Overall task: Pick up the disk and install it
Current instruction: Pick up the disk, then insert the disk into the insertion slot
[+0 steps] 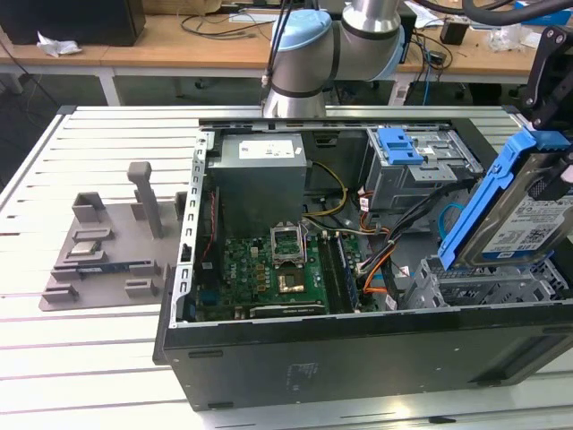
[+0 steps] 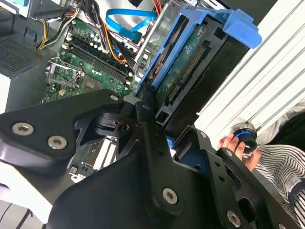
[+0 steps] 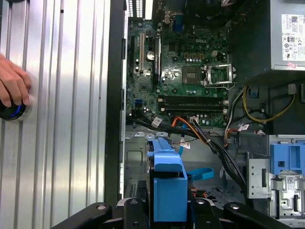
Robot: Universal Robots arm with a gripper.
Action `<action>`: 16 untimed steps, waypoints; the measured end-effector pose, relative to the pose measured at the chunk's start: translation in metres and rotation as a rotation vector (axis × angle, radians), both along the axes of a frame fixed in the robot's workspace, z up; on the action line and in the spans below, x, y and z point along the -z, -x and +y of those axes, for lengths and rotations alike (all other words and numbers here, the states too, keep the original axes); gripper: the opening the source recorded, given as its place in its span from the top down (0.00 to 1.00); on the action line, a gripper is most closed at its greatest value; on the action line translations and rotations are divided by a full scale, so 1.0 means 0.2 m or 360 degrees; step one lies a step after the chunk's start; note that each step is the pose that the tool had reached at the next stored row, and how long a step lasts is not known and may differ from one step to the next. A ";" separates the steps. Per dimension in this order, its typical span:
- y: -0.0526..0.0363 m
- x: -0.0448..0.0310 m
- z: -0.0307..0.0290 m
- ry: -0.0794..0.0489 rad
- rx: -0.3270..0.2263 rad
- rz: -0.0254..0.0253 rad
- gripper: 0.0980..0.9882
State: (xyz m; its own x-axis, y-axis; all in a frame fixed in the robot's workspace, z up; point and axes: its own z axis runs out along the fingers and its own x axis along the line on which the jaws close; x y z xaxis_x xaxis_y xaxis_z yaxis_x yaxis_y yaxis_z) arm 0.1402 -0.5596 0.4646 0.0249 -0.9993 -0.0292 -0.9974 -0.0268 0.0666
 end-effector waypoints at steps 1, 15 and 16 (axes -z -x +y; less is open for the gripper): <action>0.000 0.000 0.000 0.0000 0.0000 0.00001 0.70; -0.012 0.068 0.006 -0.0019 0.0000 0.00011 0.70; -0.012 0.073 0.008 -0.0019 0.0000 0.00011 0.70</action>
